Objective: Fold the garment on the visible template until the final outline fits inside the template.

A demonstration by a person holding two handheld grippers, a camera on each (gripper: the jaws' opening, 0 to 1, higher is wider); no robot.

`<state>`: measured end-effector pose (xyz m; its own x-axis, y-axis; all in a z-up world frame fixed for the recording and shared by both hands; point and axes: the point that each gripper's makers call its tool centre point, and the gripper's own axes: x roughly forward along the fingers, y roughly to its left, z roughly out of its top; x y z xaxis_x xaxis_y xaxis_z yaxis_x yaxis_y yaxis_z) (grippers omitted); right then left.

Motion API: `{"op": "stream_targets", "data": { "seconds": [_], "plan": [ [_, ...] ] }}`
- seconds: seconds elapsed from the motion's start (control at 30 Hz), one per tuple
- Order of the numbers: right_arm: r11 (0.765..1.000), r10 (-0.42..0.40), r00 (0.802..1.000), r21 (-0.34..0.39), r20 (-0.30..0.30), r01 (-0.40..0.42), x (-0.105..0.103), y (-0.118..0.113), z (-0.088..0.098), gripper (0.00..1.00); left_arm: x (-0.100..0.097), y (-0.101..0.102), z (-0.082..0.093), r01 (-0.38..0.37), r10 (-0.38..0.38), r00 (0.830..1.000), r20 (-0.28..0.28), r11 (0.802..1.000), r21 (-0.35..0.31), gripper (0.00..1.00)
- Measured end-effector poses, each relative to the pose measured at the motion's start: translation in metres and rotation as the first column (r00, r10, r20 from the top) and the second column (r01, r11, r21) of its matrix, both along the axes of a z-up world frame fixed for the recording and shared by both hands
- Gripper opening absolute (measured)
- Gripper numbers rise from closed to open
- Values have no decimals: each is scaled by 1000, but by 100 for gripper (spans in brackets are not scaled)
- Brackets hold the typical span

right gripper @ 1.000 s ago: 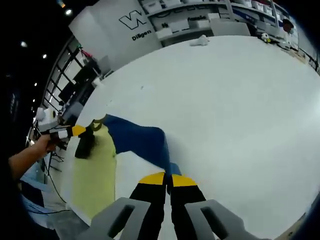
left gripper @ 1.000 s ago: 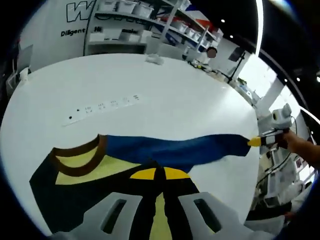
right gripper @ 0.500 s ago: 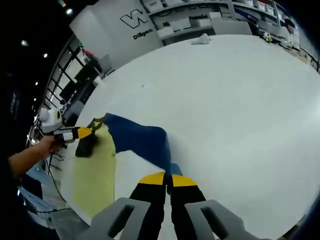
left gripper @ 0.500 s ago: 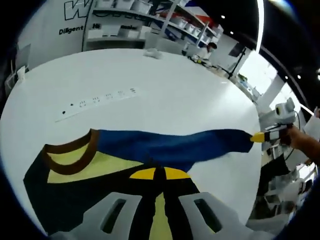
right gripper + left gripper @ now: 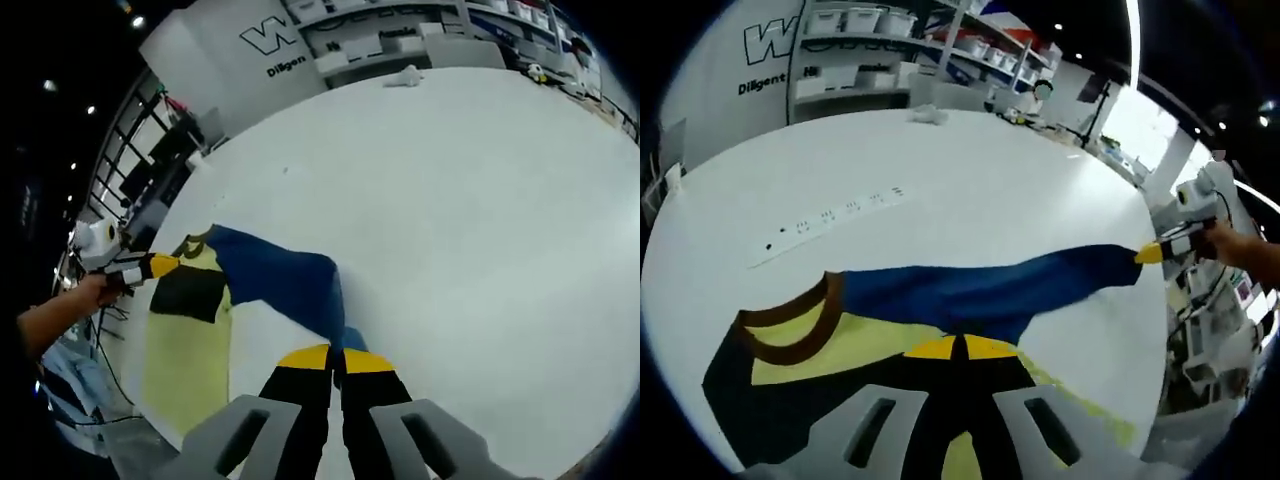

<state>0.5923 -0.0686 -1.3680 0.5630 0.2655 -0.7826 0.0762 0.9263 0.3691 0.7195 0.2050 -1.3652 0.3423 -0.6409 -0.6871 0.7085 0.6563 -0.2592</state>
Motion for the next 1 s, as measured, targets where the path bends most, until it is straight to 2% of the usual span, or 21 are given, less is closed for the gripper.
{"op": "stream_targets", "data": {
  "seconds": [0.17,0.3,0.4,0.5,0.6,0.67,0.83,0.93,1.0],
  "plan": [
    [1000,4,1000,-4,4,-4,-1,2,0,0,-13,15,-20,5,-4,1000,-20,999,46,0],
    [1000,3,1000,-13,8,-2,0,0,1,0,-24,14,-24,28,-27,999,-16,998,56,0],
    [1000,-7,1000,-18,12,7,1,-4,4,0,-29,7,-15,61,-62,998,20,997,42,1],
    [1000,-18,1000,-20,15,19,3,-7,6,0,-32,4,-4,132,-138,984,109,989,60,4],
    [999,-24,999,-31,27,25,7,-10,11,0,-35,3,7,171,-180,966,183,983,63,12],
    [999,-26,999,-31,31,27,8,-8,13,0,-39,5,10,191,-201,956,213,979,68,18],
    [999,-19,999,-40,44,20,9,-1,20,0,-47,12,12,227,-242,935,258,970,86,30],
    [999,-15,998,-49,58,18,11,0,25,0,-49,17,9,244,-260,928,266,966,90,39],
    [998,-19,998,-51,67,22,14,0,29,0,-60,18,7,261,-274,927,254,962,84,41]
  ]
}}
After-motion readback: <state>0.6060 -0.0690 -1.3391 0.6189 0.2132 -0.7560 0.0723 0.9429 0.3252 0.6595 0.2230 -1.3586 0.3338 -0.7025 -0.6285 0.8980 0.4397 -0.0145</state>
